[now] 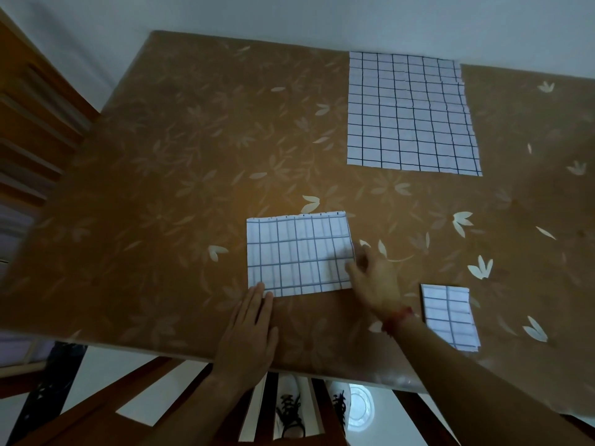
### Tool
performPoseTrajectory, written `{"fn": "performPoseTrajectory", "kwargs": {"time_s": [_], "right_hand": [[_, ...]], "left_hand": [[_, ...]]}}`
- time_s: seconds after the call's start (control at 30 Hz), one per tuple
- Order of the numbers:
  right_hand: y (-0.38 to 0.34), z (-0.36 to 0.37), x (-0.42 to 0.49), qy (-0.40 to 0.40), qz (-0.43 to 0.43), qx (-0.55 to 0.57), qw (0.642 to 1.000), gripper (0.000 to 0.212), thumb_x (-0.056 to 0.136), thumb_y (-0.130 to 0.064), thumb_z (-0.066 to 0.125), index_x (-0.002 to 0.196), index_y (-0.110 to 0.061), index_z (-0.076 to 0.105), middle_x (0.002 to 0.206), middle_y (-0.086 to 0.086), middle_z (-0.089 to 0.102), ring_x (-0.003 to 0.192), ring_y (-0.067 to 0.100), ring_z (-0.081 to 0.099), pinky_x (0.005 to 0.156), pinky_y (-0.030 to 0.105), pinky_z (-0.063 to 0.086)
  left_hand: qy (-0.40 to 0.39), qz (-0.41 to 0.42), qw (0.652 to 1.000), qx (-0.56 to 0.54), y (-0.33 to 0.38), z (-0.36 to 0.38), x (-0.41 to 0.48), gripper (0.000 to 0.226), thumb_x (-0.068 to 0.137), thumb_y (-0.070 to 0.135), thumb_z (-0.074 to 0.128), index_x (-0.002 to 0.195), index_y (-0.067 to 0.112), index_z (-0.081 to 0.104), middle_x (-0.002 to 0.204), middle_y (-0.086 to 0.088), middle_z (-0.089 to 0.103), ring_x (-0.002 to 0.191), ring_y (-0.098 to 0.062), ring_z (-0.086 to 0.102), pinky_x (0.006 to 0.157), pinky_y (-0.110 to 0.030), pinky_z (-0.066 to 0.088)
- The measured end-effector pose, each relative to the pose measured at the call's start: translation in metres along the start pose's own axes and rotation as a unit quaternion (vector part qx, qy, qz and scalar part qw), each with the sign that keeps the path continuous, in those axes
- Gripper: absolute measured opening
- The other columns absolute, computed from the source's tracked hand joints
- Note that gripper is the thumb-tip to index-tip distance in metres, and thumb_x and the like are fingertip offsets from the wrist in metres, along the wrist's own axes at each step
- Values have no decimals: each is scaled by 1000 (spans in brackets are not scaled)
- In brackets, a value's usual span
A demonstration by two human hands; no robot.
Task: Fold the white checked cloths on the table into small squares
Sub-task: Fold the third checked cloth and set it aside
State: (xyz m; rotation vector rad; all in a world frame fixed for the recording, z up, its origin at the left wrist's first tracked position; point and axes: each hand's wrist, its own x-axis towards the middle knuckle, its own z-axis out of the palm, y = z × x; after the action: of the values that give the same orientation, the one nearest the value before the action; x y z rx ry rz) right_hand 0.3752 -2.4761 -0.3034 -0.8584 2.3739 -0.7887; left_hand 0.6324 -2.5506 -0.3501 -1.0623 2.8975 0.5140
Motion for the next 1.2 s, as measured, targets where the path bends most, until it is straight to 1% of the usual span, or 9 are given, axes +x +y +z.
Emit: {"fn": "performPoseTrajectory", "kwargs": {"time_s": [0.07,0.23,0.33,0.43,0.57,0.67,0.87,1.03,1.2], "right_hand": [[-13,-4,13,1,87,62,994,30,89,-29,54,112,-11,60,88,-8,59,97,25,62,78,35,49],[-32,-9,30,-1,152,99,983,36,91,-22,57,116,4,61,115,18,65,108,33,59,85,36,45],[-33,-7,38,-8,177,112,978,21,88,-29,60,88,-9,68,96,14,69,94,29,64,85,40,52],[-29,-2,48,-10,206,143,968,26,81,-36,67,66,-14,66,73,5,68,80,27,67,78,43,57],[-33,-1,53,-17,242,170,955,32,70,-46,76,70,-15,67,75,2,65,74,22,64,67,35,54],[-32,1,55,-28,244,183,952,26,69,-42,78,67,-20,64,75,-5,62,77,20,63,74,38,57],[-27,0,52,-24,224,187,956,14,74,-30,76,68,-21,67,77,2,67,82,26,67,79,44,58],[-23,0,52,-38,247,201,947,17,74,-28,78,73,-16,66,78,2,63,74,20,62,63,34,51],[-20,-1,52,-67,254,194,945,22,71,-25,83,71,-11,67,80,8,68,73,23,67,66,37,58]], "left_hand": [[1,2,1000,-3,1,1,-1,64,94,36,32,149,11,10,157,-10,15,145,-20,13,115,-31,10],[-5,-3,1000,6,1,3,-1,63,95,36,30,150,10,12,158,-11,13,147,-20,9,115,-33,11],[-9,-5,1000,8,1,4,0,63,95,36,31,150,9,15,158,-9,11,147,-20,10,115,-33,10],[-9,-8,1000,11,1,3,0,63,96,35,31,150,9,15,159,-10,12,147,-20,7,115,-34,10],[-10,-8,1000,11,3,1,0,61,96,35,30,150,9,19,158,-11,15,147,-20,8,115,-35,13],[-11,-9,1000,12,3,-1,0,61,96,34,31,150,9,22,158,-10,15,147,-20,8,115,-34,11],[-9,-15,1000,-13,1,0,1,62,94,34,34,150,10,21,158,-7,15,147,-17,8,115,-34,12],[-14,-15,1000,-16,2,-2,0,62,94,35,34,150,10,21,158,-7,15,147,-18,8,116,-32,9],[-10,-17,1000,-16,2,-4,1,61,94,36,34,149,10,24,158,-6,16,146,-17,8,117,-29,4]]}}
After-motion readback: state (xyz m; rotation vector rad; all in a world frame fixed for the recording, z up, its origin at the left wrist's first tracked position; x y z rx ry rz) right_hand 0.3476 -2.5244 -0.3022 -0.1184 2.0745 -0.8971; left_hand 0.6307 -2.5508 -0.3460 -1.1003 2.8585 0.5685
